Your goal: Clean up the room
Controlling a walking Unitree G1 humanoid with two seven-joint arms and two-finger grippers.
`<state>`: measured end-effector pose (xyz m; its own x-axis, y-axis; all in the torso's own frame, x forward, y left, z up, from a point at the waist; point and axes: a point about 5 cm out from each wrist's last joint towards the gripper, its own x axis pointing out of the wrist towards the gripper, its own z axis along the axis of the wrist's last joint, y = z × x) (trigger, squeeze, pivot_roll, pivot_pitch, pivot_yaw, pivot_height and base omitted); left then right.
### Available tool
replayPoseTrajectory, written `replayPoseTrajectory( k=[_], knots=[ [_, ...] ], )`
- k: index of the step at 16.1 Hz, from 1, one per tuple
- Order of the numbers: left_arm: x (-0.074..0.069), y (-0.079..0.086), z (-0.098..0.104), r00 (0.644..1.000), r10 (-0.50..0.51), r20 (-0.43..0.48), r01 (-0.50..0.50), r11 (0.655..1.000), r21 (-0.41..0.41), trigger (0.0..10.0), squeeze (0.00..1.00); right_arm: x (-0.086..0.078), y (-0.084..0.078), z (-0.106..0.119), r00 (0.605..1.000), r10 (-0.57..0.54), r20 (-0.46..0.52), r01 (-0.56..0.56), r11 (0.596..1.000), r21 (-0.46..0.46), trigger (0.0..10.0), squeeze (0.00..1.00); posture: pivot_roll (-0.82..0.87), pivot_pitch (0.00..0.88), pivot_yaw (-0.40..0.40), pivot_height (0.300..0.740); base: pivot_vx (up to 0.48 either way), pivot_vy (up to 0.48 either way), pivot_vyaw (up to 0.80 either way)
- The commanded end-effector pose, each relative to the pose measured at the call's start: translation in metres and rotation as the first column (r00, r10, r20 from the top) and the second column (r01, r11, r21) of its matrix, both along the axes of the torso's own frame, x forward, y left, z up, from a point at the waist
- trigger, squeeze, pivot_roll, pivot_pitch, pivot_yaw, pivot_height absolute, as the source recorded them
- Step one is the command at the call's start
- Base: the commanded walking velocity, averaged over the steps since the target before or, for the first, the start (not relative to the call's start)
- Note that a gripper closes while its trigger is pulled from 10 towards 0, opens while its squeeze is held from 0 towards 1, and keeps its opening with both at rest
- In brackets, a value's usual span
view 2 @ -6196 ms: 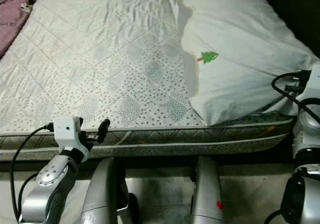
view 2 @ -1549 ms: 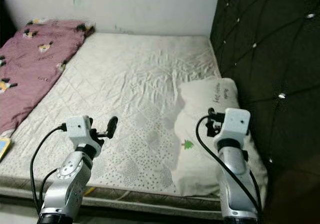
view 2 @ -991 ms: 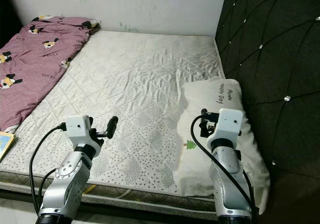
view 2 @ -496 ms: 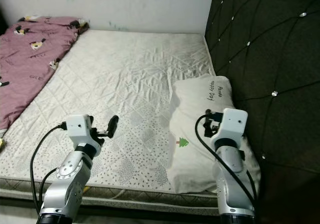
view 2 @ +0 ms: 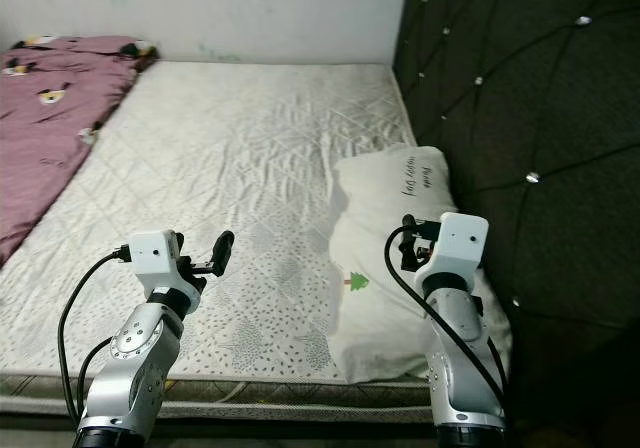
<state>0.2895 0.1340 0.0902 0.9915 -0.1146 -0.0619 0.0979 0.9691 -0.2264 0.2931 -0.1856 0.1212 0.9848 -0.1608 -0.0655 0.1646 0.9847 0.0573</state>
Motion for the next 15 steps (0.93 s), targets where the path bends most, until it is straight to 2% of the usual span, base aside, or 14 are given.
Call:
replayPoseTrajectory(
  k=[1, 8, 15],
  knots=[
    [0.0013, 0.0012, -0.0001, 1.000, 0.004, 0.000, -0.004, 1.000, 0.006, 10.0, 0.00, 0.0005, 0.0002, -0.0035, 1.000, 0.002, -0.023, -0.001, 1.000, 0.012, 10.0, 0.00, -0.05, 0.043, 0.029, 0.740, 0.000, 0.262, -0.80],
    [0.0015, 0.0012, -0.0007, 1.000, 0.007, -0.004, -0.007, 1.000, 0.011, 10.0, 0.00, 0.0011, 0.0008, -0.0025, 1.000, 0.011, -0.009, -0.010, 1.000, 0.021, 10.0, 0.00, -0.05, 0.043, 0.029, 0.740, 0.000, 0.262, -0.72],
    [0.0018, 0.0004, -0.0012, 1.000, 0.011, -0.005, -0.011, 1.000, 0.011, 10.0, 0.00, 0.0024, 0.0011, -0.0035, 1.000, 0.023, -0.014, -0.022, 1.000, 0.022, 10.0, 0.00, -0.05, 0.046, 0.025, 0.740, 0.000, 0.271, 0.00]
  ],
)
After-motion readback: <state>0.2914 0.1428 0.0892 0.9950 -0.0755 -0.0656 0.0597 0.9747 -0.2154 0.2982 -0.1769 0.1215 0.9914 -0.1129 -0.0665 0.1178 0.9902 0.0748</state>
